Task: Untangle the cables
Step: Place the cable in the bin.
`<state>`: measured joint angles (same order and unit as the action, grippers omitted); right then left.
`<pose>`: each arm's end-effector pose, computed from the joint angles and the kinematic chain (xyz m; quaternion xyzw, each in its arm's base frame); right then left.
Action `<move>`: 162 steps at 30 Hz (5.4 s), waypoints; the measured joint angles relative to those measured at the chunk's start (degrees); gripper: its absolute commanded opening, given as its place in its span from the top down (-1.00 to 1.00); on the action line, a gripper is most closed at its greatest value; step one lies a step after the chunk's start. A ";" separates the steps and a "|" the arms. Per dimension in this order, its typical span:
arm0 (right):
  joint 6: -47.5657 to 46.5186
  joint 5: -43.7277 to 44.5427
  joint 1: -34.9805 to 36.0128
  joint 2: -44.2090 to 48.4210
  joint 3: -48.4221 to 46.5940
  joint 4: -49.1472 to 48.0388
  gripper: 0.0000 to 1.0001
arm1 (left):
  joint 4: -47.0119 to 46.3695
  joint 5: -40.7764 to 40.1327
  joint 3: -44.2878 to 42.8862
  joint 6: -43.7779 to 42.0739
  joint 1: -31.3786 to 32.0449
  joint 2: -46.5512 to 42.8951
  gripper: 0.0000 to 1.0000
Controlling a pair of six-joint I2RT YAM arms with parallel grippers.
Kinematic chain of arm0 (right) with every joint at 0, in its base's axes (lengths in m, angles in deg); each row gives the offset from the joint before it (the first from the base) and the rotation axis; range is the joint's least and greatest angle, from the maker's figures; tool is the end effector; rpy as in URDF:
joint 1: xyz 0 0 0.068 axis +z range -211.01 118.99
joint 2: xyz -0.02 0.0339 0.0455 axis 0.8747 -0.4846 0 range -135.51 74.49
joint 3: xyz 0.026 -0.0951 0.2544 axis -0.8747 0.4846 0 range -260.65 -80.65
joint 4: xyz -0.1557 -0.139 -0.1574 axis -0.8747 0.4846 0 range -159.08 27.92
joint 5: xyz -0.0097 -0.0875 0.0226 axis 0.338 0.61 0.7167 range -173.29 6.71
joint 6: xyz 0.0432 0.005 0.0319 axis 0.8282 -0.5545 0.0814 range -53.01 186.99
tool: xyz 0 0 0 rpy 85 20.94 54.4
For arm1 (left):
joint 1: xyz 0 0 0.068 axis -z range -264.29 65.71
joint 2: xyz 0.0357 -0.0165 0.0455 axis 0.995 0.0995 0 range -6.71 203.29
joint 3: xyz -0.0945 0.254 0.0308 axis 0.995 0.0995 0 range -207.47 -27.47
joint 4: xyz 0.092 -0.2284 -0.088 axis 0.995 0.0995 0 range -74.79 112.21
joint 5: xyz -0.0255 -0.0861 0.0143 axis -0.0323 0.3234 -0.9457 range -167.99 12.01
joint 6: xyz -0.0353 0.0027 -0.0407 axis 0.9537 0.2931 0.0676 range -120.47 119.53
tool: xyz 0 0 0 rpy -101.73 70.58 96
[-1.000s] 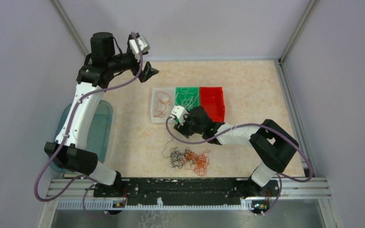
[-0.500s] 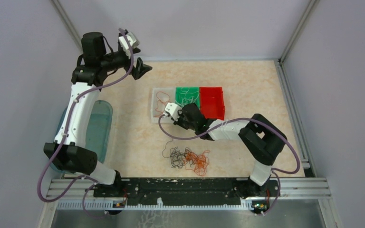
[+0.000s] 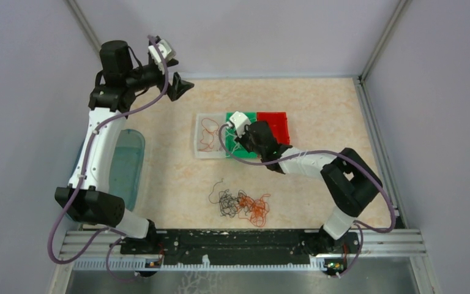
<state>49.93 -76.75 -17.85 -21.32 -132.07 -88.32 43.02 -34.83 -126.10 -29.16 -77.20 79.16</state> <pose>0.2673 0.2451 0.2011 -0.3963 0.7443 0.0739 0.5324 0.3177 -0.0641 0.4635 0.4397 0.6335 -0.1807 0.6105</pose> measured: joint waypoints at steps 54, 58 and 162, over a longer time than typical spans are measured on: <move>-3.23 34.73 13.73 -9.07 -9.18 -6.99 0.84 | -4.70 4.00 5.99 1.05 -5.38 -2.91 -0.95; -0.57 32.63 12.13 -7.80 -8.96 -7.28 0.94 | -4.85 4.02 6.16 1.07 -5.38 -3.17 -0.95; 4.11 -0.46 -1.33 7.23 -11.26 13.40 -0.31 | 8.44 12.07 22.58 -15.30 -5.99 -11.74 -0.99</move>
<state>54.04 -77.21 -19.19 -14.09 -143.32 -74.93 51.46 -22.77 -103.52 -44.46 -83.19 67.42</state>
